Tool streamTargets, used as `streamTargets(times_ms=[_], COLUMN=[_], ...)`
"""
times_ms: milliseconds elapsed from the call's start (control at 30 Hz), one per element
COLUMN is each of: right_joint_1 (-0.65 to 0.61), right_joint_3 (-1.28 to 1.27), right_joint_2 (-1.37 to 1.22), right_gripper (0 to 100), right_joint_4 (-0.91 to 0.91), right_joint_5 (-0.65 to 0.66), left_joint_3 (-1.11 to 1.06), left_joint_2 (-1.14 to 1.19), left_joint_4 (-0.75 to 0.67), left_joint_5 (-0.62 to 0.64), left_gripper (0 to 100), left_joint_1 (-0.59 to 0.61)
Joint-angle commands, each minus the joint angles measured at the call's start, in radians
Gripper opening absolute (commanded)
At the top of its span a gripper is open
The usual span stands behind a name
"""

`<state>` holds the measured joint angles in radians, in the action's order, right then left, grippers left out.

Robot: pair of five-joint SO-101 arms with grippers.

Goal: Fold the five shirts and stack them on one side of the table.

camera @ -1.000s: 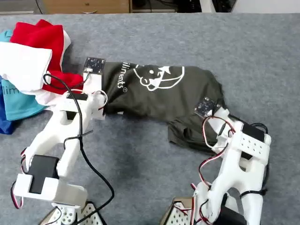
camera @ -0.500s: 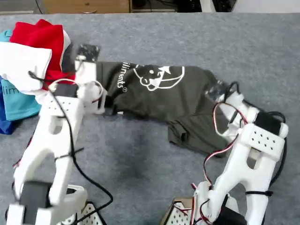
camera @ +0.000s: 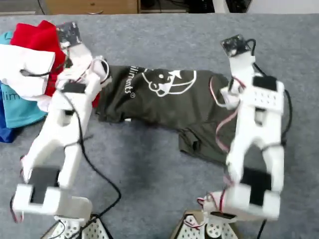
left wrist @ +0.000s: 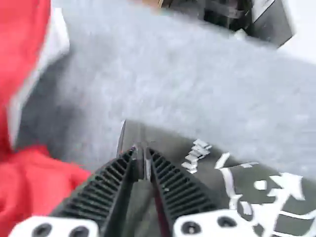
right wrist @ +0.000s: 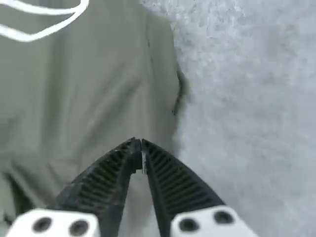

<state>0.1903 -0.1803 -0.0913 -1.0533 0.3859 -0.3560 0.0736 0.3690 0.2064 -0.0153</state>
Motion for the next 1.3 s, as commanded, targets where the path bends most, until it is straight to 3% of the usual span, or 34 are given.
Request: streamTargets(times_ms=[0,233,400,600,833,1000,1133,1267], right_joint_1=[-0.021,-0.012,0.087,0.193,0.189,0.183,0.122,0.004], right_joint_3=[0.188,0.409,0.611,0.802,1.013,1.201,1.31,1.314], right_joint_2=[-0.142,-0.499,-0.615,-0.731,-0.78,-0.707,-0.674,-0.723], right_gripper=[0.2,0.2,0.2,0.2,0.2,0.2,0.2,0.2], right_joint_4=[0.02,0.02,-0.087,-0.121,-0.276,-0.476,-0.571,-0.545], right_joint_5=[-0.034,-0.038,-0.028,0.011,0.018,0.052,0.043,0.04], left_joint_3=[0.189,0.509,0.905,1.283,1.663,2.035,2.015,1.987], left_joint_2=[0.157,0.555,0.746,0.975,1.121,1.122,1.076,1.125], left_joint_4=[-0.015,0.009,0.316,0.52,0.733,0.994,1.077,1.12], left_joint_5=[0.029,0.017,-0.038,-0.04,-0.041,-0.043,-0.043,-0.044], left_gripper=[2,3,2,2,2,2,2,2], left_joint_1=[0.014,0.031,0.081,0.083,0.051,-0.015,-0.037,-0.043])
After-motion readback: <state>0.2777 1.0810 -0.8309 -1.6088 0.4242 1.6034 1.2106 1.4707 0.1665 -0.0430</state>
